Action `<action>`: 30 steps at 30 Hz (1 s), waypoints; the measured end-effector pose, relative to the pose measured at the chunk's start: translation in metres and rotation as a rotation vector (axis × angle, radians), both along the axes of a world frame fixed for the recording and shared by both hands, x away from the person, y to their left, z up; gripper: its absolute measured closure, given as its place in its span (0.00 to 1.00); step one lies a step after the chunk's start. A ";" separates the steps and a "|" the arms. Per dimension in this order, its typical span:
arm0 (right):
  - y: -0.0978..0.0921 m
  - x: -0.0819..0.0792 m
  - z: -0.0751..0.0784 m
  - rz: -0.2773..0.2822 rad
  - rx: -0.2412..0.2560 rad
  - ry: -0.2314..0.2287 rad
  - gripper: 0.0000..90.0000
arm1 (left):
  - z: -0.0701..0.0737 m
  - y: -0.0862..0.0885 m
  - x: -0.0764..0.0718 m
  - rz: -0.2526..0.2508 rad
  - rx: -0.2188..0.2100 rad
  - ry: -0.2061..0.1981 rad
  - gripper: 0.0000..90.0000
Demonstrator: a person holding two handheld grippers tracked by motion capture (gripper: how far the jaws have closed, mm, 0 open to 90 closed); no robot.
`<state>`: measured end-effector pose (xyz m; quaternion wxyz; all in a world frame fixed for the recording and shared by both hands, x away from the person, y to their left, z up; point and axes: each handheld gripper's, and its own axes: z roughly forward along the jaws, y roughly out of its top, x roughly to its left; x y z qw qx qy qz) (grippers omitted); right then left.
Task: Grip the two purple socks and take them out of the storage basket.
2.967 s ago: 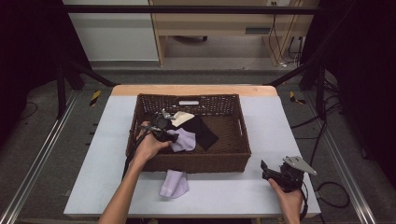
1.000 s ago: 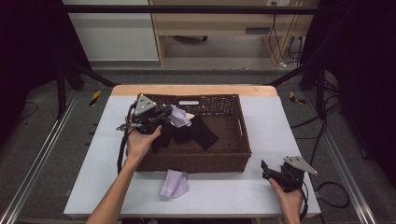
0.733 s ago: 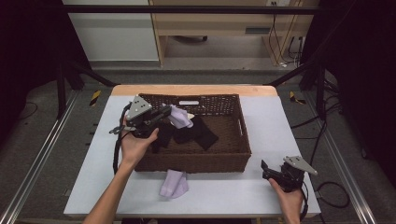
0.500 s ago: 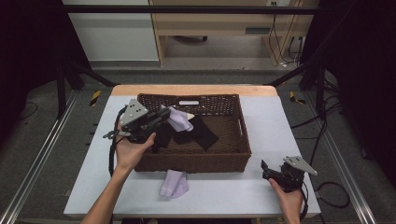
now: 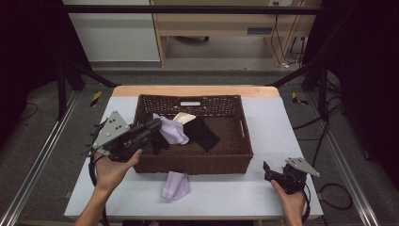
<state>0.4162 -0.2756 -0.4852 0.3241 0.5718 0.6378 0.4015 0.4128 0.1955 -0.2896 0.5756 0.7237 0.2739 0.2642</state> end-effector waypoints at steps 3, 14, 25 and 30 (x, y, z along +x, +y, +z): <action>0.000 0.000 0.000 -0.001 0.000 0.000 0.06 | -0.001 0.005 -0.012 -0.011 0.008 -0.008 0.95; 0.000 -0.001 0.000 -0.004 -0.004 -0.003 0.06 | -0.014 0.022 -0.044 -0.024 0.010 -0.012 0.95; 0.001 -0.001 0.000 -0.007 -0.008 -0.006 0.06 | -0.042 0.031 -0.063 -0.013 0.085 0.031 0.95; 0.001 -0.001 0.000 -0.007 -0.006 -0.009 0.06 | -0.057 0.029 -0.063 -0.022 0.106 0.080 0.95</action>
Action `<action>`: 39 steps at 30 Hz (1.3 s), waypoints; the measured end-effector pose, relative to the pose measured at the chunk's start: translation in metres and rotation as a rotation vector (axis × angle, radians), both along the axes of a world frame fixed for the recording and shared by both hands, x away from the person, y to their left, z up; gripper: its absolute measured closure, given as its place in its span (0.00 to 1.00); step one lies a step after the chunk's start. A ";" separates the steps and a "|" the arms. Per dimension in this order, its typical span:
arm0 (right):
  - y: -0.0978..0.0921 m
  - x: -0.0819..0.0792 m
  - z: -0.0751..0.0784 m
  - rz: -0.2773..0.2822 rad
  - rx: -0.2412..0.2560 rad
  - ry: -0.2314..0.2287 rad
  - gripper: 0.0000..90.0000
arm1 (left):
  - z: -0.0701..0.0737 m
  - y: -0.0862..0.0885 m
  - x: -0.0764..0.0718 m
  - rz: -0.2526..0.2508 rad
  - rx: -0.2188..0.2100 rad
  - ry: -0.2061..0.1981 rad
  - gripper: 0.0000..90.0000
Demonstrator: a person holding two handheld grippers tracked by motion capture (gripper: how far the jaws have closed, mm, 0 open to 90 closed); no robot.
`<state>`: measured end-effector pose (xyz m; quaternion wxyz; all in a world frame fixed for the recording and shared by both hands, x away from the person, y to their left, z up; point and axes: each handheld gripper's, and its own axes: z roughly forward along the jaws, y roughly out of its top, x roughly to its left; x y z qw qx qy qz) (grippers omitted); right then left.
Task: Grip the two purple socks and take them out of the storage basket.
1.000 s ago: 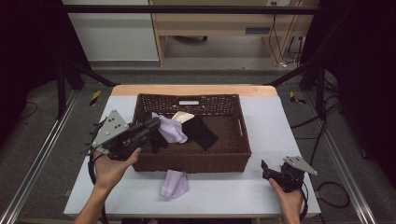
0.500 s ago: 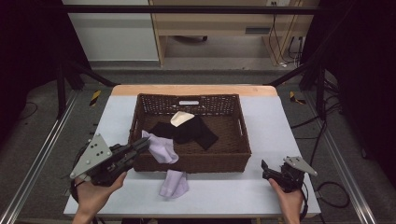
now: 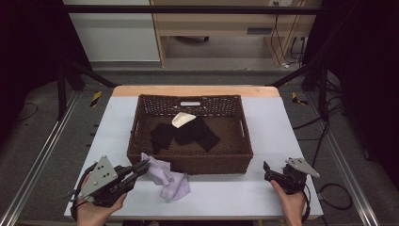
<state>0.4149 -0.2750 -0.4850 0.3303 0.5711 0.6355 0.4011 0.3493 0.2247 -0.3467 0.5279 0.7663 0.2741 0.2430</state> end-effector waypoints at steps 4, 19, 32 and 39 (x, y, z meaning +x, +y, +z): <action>0.000 0.000 0.000 -0.002 -0.003 -0.003 0.06 | -0.019 -0.002 0.003 0.004 0.021 0.062 0.95; 0.000 0.000 0.000 0.002 0.001 0.005 0.06 | -0.067 -0.005 0.021 0.022 0.097 0.232 0.95; -0.001 0.000 0.000 0.003 0.004 0.007 0.06 | -0.102 0.000 0.038 0.073 0.157 0.307 0.83; -0.001 0.001 0.000 0.002 0.005 0.005 0.06 | -0.091 0.004 0.034 0.093 0.104 0.260 0.55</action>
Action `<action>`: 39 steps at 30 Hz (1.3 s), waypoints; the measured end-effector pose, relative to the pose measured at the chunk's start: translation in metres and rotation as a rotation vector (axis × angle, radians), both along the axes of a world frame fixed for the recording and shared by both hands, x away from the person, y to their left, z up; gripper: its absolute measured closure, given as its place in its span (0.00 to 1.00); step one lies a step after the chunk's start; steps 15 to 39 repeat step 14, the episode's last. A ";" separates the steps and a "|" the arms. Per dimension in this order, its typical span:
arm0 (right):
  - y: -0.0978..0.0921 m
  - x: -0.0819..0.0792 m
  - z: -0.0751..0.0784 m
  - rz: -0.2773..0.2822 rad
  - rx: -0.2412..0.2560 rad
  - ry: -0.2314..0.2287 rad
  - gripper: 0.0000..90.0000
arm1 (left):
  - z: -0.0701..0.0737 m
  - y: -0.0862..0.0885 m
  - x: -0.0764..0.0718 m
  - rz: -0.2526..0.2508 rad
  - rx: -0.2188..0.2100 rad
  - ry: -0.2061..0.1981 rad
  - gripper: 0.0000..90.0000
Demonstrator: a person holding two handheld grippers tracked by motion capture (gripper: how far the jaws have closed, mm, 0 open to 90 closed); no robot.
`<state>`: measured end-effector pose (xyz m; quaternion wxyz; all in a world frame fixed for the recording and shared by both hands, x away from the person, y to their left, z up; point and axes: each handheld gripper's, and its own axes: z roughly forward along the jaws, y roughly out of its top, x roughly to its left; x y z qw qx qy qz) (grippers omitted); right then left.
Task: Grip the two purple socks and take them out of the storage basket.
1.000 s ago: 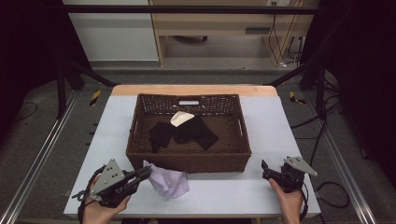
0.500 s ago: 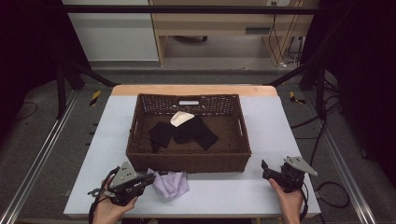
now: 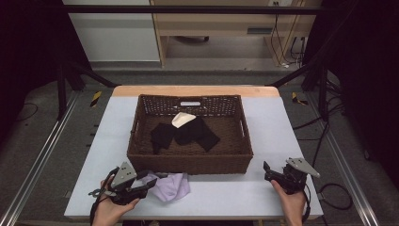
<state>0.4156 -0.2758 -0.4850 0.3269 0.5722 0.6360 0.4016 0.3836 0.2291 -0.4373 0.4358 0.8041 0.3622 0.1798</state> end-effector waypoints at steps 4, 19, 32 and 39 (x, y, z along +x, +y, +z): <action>0.000 0.000 0.000 -0.001 0.002 -0.003 0.06 | 0.009 0.010 -0.002 0.036 -0.032 -0.038 0.52; -0.001 0.001 0.000 -0.001 0.007 0.006 0.06 | 0.029 0.039 0.000 0.126 -0.115 -0.107 0.49; -0.001 0.001 0.000 -0.001 0.007 0.006 0.06 | 0.029 0.039 0.000 0.126 -0.115 -0.107 0.49; -0.001 0.001 0.000 -0.001 0.007 0.006 0.06 | 0.029 0.039 0.000 0.126 -0.115 -0.107 0.49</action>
